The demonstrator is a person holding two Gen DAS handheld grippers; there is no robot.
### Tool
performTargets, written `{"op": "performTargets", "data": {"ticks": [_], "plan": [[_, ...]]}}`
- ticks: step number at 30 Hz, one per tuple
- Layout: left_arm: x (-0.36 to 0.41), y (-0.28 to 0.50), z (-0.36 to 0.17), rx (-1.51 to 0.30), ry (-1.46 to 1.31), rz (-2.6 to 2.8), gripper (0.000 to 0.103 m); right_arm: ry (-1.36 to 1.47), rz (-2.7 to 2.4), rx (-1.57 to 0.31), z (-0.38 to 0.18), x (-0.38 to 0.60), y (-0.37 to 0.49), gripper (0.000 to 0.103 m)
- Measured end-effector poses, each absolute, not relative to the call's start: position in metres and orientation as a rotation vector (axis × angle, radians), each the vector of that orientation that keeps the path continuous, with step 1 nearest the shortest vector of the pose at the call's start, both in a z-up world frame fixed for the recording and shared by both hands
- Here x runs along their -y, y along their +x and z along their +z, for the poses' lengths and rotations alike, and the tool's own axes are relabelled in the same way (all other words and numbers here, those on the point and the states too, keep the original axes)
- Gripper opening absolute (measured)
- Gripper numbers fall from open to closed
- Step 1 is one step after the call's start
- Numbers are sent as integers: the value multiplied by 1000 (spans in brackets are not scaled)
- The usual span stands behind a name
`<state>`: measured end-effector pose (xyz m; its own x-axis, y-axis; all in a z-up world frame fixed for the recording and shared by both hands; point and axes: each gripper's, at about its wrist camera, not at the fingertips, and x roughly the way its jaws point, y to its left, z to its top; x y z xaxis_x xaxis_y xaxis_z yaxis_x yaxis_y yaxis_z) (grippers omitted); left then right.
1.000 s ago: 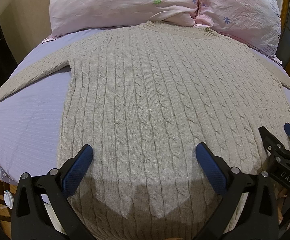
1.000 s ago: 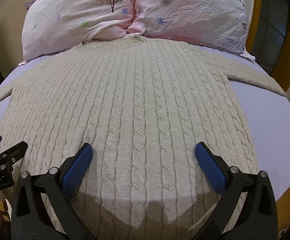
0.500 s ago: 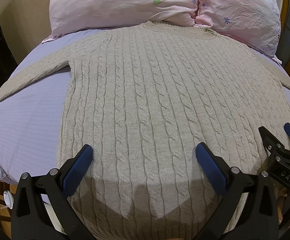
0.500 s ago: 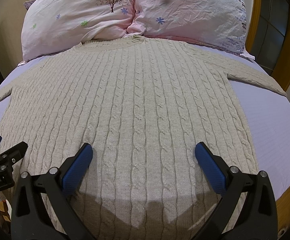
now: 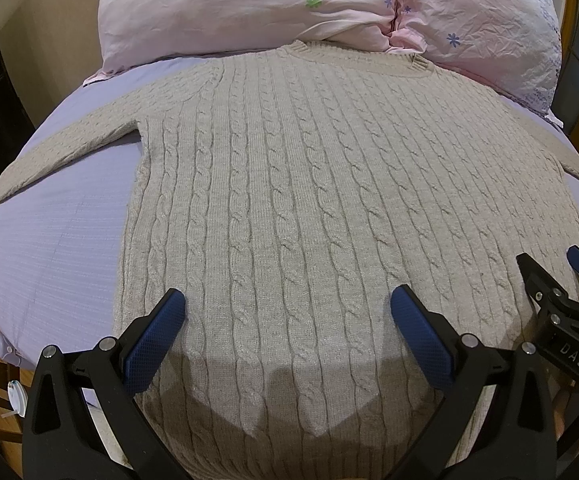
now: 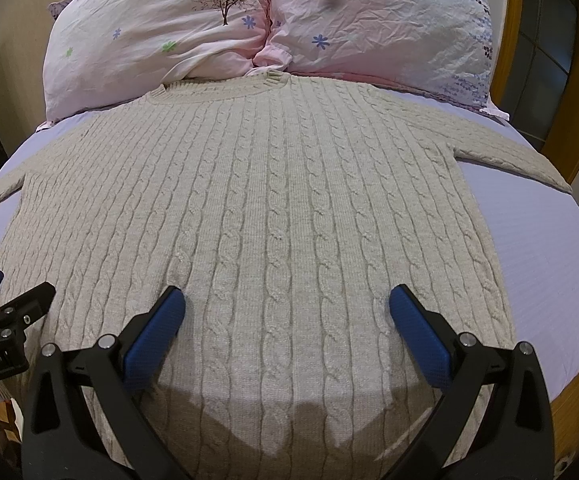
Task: Fold small clothes
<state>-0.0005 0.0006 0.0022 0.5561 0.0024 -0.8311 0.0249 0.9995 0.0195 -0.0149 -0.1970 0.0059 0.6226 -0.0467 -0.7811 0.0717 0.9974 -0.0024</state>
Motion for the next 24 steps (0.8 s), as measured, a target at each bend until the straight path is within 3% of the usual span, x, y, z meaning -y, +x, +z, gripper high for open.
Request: {"op": "performTargets", "data": {"ticks": [7, 13, 15, 17, 18, 19, 24], "plan": [[0, 0, 0, -981, 42, -40, 102, 39, 33, -884, 16, 219, -8, 101], [-24, 11, 14, -914, -65, -142, 102, 325, -293, -688, 74, 387, 7, 101], [-34, 14, 22, -843, -87, -142, 102, 444, -377, -678, 73, 442, 14, 92], [-41, 15, 30, -773, -92, -139, 102, 637, -475, -701, 58, 514, 21, 47], [-47, 15, 34, -721, -105, -147, 102, 742, -516, -722, 47, 544, 24, 39], [-53, 14, 39, -679, -120, -153, 102, 802, -541, -731, 40, 561, 24, 33], [-77, 25, 49, -619, -187, -148, 102, 1056, -648, -708, 8, 632, 25, 32]]}}
